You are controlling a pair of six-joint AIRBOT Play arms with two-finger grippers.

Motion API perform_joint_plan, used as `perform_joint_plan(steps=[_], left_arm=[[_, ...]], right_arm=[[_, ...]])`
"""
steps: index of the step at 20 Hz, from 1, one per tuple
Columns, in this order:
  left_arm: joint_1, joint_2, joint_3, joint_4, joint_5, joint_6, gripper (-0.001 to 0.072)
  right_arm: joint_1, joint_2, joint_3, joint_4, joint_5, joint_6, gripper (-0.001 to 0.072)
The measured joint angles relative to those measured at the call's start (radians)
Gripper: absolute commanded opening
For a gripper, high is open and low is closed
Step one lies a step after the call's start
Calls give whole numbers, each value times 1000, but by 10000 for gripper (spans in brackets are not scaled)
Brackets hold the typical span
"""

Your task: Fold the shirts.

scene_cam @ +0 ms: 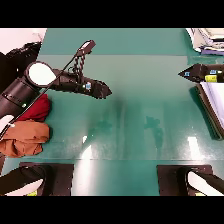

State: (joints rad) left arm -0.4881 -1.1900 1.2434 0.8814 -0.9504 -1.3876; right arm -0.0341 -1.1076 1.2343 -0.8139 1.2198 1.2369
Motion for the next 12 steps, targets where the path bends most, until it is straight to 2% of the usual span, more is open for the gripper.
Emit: perform_joint_plan(steps=[12], left_arm=[[0, 0, 0, 0, 1, 0, 26]], right_arm=[[-2, 0, 0, 2, 11, 0, 20]])
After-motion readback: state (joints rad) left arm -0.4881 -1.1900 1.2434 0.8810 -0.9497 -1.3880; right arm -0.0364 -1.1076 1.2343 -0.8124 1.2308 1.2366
